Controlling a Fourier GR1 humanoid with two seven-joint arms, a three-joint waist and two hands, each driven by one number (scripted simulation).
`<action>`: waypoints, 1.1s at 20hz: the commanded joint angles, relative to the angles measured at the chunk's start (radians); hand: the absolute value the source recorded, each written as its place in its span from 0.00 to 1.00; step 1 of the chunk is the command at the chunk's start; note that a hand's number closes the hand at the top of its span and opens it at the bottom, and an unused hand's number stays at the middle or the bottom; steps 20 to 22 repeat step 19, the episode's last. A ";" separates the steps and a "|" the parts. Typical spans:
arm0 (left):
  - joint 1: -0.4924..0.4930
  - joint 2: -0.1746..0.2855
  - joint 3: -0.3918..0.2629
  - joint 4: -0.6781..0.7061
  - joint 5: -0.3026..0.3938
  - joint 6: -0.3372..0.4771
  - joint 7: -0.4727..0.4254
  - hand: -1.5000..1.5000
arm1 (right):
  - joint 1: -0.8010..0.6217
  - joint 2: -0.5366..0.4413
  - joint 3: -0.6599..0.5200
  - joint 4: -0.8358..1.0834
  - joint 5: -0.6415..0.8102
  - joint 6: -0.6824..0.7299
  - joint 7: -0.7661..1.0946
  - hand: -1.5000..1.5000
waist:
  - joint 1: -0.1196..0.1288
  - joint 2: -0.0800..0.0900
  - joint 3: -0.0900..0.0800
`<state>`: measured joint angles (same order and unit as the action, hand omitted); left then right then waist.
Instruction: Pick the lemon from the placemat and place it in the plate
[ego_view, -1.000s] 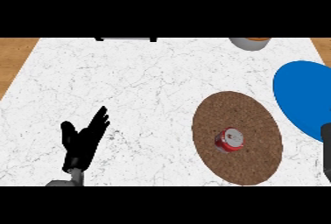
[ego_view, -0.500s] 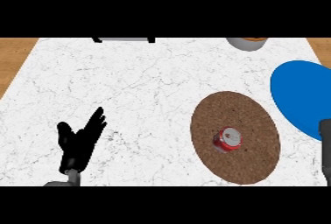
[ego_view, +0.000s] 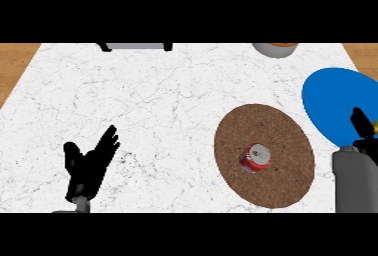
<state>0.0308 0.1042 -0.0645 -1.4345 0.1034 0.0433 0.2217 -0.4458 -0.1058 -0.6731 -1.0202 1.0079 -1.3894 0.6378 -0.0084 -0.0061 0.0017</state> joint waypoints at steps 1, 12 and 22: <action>0.001 -0.009 -0.005 0.010 -0.019 0.004 -0.027 0.50 | 0.122 0.080 0.160 -0.177 -0.102 -0.011 -0.003 0.00 | 0.002 0.003 -0.002; -0.022 -0.020 0.010 -0.001 -0.011 -0.002 0.013 0.50 | 0.319 0.105 0.423 -0.183 0.080 -0.106 0.283 0.00 | 0.008 0.004 -0.003; 0.022 -0.018 -0.008 -0.015 -0.026 -0.013 0.006 0.50 | 0.231 0.106 0.422 -0.080 0.214 -0.106 0.458 0.00 | 0.020 0.006 -0.003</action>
